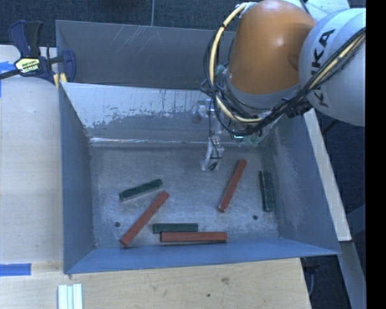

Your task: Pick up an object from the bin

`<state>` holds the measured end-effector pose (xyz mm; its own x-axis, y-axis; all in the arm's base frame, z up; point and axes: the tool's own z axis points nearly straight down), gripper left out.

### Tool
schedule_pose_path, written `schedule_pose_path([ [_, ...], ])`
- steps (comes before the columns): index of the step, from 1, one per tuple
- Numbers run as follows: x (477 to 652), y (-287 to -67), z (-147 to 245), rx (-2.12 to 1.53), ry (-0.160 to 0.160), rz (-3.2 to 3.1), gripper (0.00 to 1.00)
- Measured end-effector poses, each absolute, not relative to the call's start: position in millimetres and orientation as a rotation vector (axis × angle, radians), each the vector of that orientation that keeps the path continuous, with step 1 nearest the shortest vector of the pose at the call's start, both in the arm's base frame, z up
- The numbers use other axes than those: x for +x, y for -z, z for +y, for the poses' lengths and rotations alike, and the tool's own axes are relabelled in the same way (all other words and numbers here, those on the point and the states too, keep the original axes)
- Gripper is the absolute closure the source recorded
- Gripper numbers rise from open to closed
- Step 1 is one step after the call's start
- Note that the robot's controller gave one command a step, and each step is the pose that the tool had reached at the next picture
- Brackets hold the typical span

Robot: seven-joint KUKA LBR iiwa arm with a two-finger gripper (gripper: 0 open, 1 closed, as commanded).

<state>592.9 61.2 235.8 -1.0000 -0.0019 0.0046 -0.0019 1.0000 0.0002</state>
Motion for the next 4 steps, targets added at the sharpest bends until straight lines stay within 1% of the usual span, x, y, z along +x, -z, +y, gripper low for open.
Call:
schedule_pose_path([
  [1,578.5,-114,124,-0.047,0.001,-3.136,0.00],
  [2,574.5,-69,152,0.023,0.000,-3.140,0.00],
  [3,576.6,-72,151,0.015,0.003,-3.146,1.00],
  [4,578.7,-301,150,-0.062,0.005,-3.154,1.00],
])
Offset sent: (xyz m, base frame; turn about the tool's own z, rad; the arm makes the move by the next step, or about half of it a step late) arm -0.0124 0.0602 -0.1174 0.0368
